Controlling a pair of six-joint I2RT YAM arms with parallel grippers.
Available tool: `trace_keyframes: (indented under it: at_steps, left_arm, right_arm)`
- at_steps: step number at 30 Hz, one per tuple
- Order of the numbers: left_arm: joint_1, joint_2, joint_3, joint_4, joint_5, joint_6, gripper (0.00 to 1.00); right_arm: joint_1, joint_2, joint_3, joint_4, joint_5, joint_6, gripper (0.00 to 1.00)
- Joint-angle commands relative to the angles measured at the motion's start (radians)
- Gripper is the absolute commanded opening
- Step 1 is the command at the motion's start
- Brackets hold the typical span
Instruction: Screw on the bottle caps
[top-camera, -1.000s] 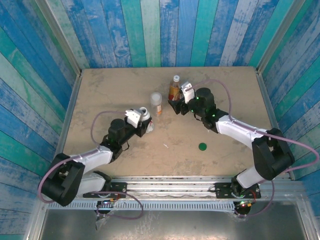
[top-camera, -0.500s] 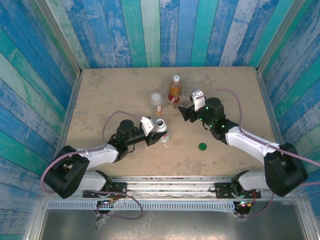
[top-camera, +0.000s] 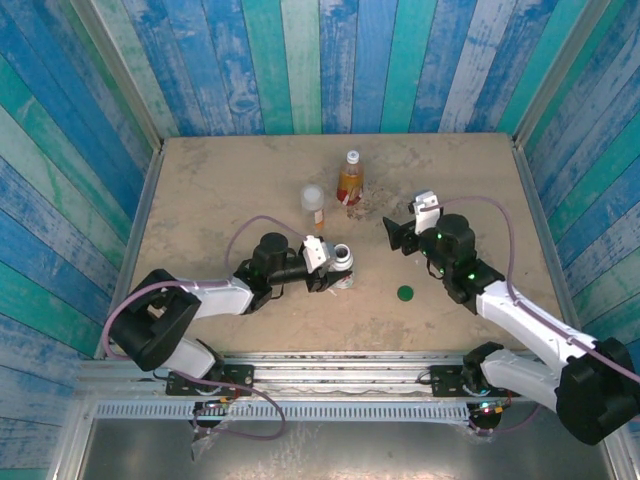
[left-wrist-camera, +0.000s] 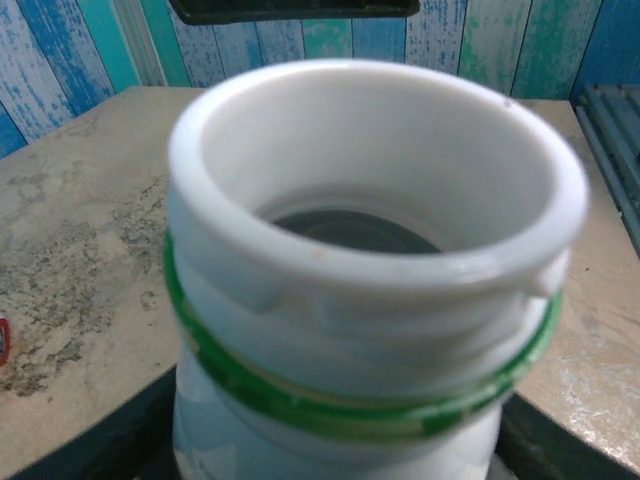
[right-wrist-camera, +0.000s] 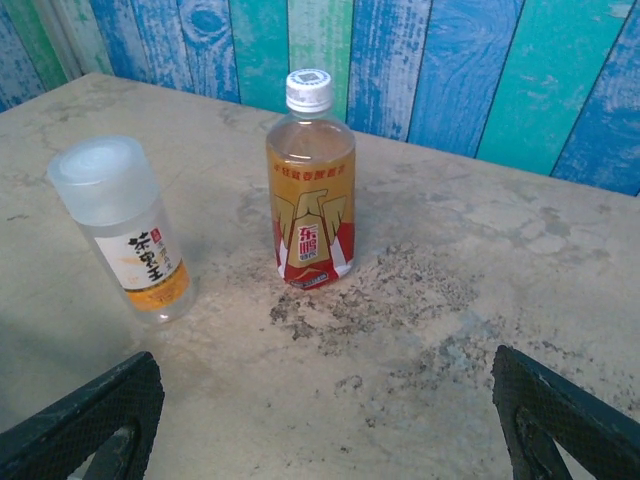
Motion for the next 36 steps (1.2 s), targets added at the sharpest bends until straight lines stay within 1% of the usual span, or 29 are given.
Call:
trace_keyframes:
  at_steps: [1,3,6,8,10,14,24,32,35,36]
  left_arm:
    - [-0.004,0.034,-0.005,0.029,0.011,0.009,0.73]
    - [-0.004,0.036,-0.020,0.070,0.006,-0.004,0.77]
    - [-0.004,0.050,-0.058,0.186,-0.004,-0.044,0.86]
    - [-0.004,0.067,-0.080,0.261,-0.008,-0.067,0.90]
    - [-0.004,0.085,-0.099,0.328,-0.007,-0.084,0.90]
    - [-0.004,0.131,-0.131,0.462,0.005,-0.096,0.90]
    - [-0.003,0.270,-0.133,0.683,-0.033,-0.158,0.86]
    - [-0.003,0.329,-0.112,0.703,-0.054,-0.177,0.82]
    - [-0.004,0.344,-0.103,0.697,-0.056,-0.181,0.76]
    - [-0.003,0.349,-0.100,0.700,-0.055,-0.184,0.75]
  right_arm:
    - [-0.008,-0.028,-0.011,-0.029,0.020,0.037,0.88]
    - [-0.009,-0.033,-0.009,-0.030,0.016,0.033,0.89]
    - [-0.009,-0.029,-0.003,-0.035,0.003,0.031,0.89]
    - [-0.009,-0.024,-0.001,-0.037,-0.005,0.030,0.89]
    - [-0.009,-0.018,0.000,-0.036,-0.009,0.028,0.89]
    - [-0.009,-0.008,0.000,-0.029,-0.024,0.026,0.89]
    - [-0.009,0.006,0.013,-0.026,-0.049,0.023,0.89]
    - [-0.010,0.015,0.019,-0.029,-0.051,0.017,0.89]
    - [-0.009,0.018,0.022,-0.029,-0.057,0.023,0.89]
    - [-0.009,0.018,0.021,-0.030,-0.055,0.025,0.89]
